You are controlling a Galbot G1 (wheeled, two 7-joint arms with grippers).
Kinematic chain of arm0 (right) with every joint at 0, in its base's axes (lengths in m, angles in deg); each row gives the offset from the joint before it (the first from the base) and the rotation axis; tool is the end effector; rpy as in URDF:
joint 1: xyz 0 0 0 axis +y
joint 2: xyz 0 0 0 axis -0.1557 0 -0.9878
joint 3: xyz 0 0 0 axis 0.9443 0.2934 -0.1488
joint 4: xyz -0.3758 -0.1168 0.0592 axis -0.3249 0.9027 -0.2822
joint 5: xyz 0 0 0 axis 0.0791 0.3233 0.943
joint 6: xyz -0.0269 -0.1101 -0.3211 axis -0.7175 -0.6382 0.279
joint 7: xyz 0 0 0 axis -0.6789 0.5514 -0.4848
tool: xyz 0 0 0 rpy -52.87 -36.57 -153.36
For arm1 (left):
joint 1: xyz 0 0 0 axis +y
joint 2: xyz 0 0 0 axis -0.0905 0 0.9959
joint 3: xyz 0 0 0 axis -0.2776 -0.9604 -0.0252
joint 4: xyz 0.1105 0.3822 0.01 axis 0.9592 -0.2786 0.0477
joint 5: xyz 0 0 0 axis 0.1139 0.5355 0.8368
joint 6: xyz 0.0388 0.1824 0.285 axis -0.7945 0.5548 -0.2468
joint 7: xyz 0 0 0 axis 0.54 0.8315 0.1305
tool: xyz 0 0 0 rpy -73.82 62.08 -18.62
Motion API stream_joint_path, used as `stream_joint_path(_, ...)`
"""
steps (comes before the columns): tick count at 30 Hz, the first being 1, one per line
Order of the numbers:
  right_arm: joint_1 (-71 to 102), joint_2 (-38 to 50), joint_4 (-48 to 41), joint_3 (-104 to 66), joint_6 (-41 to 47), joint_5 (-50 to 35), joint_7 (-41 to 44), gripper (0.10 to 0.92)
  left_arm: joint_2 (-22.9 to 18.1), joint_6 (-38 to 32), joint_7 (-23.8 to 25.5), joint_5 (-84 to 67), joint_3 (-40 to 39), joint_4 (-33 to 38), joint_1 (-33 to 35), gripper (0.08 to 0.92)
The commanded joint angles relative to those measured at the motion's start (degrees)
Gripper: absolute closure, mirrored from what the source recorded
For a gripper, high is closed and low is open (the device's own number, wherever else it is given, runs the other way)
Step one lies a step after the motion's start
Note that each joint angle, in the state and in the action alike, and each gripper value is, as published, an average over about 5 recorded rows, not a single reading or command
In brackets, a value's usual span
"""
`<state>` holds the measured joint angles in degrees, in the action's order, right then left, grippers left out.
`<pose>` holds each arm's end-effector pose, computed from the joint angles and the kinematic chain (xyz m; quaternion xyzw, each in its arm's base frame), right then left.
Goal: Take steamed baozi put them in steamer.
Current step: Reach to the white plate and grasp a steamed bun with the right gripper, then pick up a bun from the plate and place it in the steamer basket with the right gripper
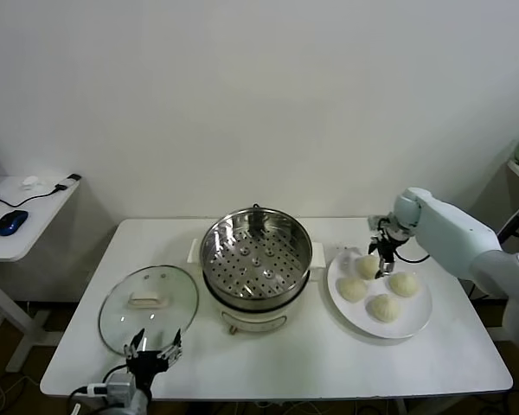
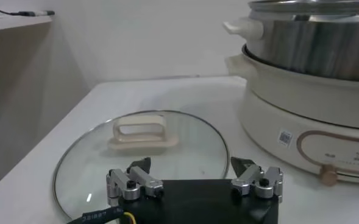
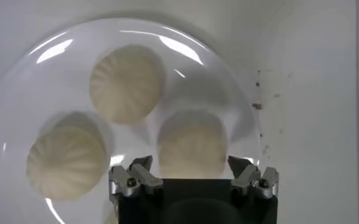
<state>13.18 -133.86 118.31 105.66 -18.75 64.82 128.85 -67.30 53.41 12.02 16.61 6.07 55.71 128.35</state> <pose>0.6414 -0.1884 -0.2495 0.4797 -0.5458 0.5081 0.4624 0.1171 0.0522 -0.4000 0.0155 -0.9719 -0.0205 0.2342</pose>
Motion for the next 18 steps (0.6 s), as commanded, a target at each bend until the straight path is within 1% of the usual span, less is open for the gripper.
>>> stream_joint_path(1, 1.41, -2.08, -2.82, -2.49, -0.25, 2.9, -0.39, 0.32, -0.05, -0.02, -0.02, -0.03, -0.03, 0.14, 0.08, 0.177)
stream_joint_path(5, 0.5, -0.91, -0.87, -2.18, -0.3, 4.78, -0.29, 0.352, -0.14, -0.06, -0.05, 0.03, -0.15, 0.59, 0.51, 0.177)
stream_joint_path(8, -1.91, 1.19, 3.41, -0.31, 0.38, 2.3, -0.22, 0.355, -0.21, -0.14, -0.11, 0.11, -0.27, 0.95, 0.85, 0.177)
stream_joint_path(11, -8.01, 3.94, 10.79, 4.71, 1.26, -3.25, 0.16, 0.355, -0.21, -0.16, -0.16, 0.15, -0.34, 1.25, 1.16, 0.177)
stream_joint_path(14, -18.58, 5.31, 18.68, 12.9, 0.77, -9.76, 1.07, 0.355, -0.14, -0.18, -0.18, 0.23, -0.5, 1.51, 1.26, 0.177)
stream_joint_path(18, -36.2, 2.12, 26.45, 24.63, -3.05, -20.38, 2.4, 0.355, -0.11, -0.2, -0.17, 0.54, -0.92, 1.96, 1.3, 0.177)
